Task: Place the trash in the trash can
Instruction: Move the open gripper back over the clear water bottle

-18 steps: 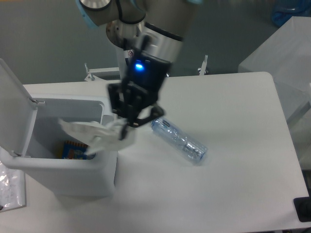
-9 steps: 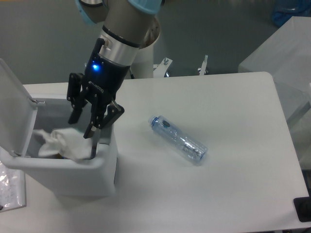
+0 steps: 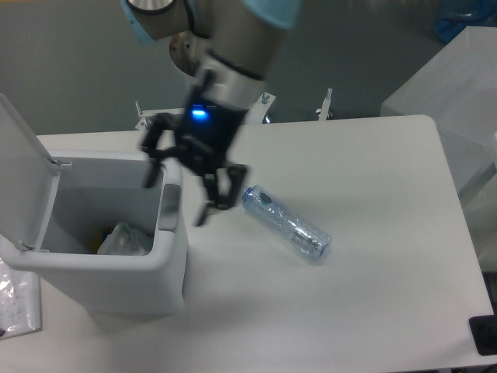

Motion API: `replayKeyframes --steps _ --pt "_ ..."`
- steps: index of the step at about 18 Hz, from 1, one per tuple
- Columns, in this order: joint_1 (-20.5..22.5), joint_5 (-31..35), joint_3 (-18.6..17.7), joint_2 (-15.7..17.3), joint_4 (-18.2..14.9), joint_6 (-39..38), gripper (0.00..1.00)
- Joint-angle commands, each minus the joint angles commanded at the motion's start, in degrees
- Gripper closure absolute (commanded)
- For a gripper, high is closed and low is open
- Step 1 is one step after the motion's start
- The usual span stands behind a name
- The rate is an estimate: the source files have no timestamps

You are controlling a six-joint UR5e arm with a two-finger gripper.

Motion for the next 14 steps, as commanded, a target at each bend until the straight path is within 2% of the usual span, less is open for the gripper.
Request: replayKeyframes --steps 4,8,12,14 --pt "5.9 -0.1 -0.9 -4.5 0.0 -6.5 0.0" --pt "7.1 0.5 -2.9 -7.7 0.0 -7.5 0.0" --pt "7.2 1.1 -7.0 -7.9 0.2 -7.7 0.0" --pt "7.2 6.5 -7.8 -8.9 0.1 -11.0 0.0"
